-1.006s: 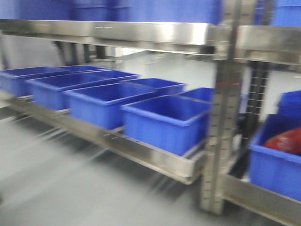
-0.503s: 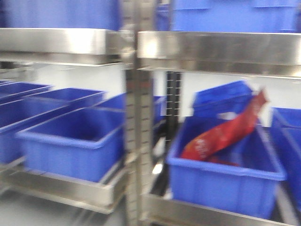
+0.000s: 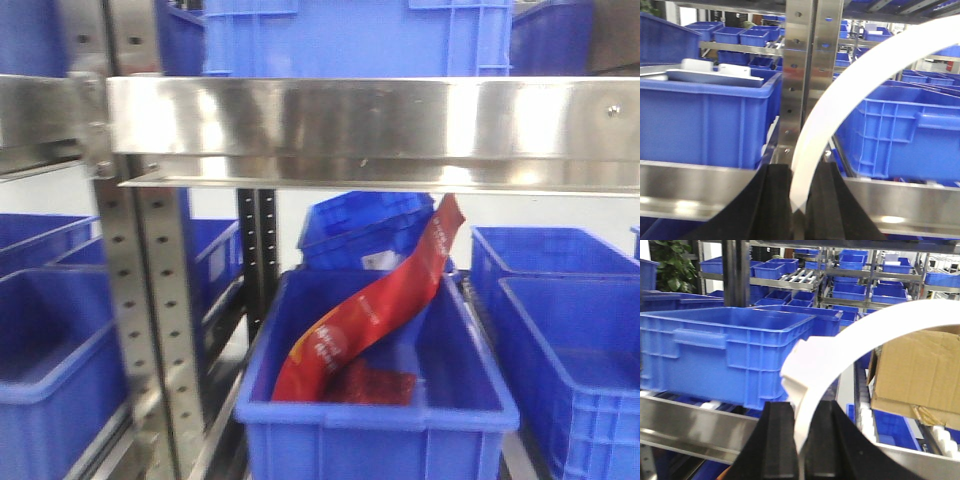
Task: Grab PVC pipe and place in blue bin
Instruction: 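Move both grippers with the clamp above an open blue bin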
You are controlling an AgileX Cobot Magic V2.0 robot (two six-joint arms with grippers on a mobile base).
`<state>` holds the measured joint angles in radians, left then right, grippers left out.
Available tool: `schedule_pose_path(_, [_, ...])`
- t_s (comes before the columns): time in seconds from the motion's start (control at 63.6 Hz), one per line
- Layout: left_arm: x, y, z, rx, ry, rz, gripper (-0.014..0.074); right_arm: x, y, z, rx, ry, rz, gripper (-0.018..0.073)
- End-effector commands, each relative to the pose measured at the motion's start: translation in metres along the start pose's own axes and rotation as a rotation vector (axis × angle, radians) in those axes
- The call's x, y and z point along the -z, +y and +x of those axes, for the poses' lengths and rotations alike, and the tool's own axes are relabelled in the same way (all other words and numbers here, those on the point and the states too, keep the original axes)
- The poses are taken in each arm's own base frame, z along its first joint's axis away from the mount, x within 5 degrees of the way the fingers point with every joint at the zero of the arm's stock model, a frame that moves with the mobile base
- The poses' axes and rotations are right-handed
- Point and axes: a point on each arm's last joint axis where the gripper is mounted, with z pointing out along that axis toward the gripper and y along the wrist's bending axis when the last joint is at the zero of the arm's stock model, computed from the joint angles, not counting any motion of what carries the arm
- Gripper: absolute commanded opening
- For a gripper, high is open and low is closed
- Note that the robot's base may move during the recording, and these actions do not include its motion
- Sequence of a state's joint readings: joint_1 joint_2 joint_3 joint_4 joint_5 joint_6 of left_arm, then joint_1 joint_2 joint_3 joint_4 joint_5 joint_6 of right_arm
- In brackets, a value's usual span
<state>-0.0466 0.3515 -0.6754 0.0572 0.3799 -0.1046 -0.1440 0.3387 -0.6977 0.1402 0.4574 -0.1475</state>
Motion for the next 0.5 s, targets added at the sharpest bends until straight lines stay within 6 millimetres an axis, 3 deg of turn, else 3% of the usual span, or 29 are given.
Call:
schedule_pose_path(0.0, [0.0014,-0.0006,-0.0028,0.005,-0.033,0.009,-0.0111,0.0012,-0.0003,-0.003,0.007,-0.035,0.003,-0.0154])
schedule_pose_path(0.487, [0.0014,-0.0006,-0.0028,0.005,-0.033,0.009,-0.0111,0.0012,-0.0003,-0.003,0.007,-0.035,0.003,-0.0154])
